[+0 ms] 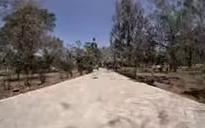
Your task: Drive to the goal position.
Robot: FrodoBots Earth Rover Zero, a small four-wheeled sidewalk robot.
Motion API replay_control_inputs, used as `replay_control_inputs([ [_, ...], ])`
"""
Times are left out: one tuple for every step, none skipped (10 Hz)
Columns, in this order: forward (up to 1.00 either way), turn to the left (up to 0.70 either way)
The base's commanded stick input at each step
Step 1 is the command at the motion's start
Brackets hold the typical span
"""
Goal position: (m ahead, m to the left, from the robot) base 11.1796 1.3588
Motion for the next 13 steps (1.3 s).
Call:
replay_control_inputs([
  [1.00,0.00],
  [1.00,0.00],
  [1.00,0.00],
  [1.00,0.00],
  [1.00,0.00],
  [1.00,0.00],
  [1.00,0.00],
  [1.00,0.00],
  [1.00,0.00],
  [1.00,0.00],
  [1.00,0.00],
  [1.00,0.00],
  [1.00,0.00],
])
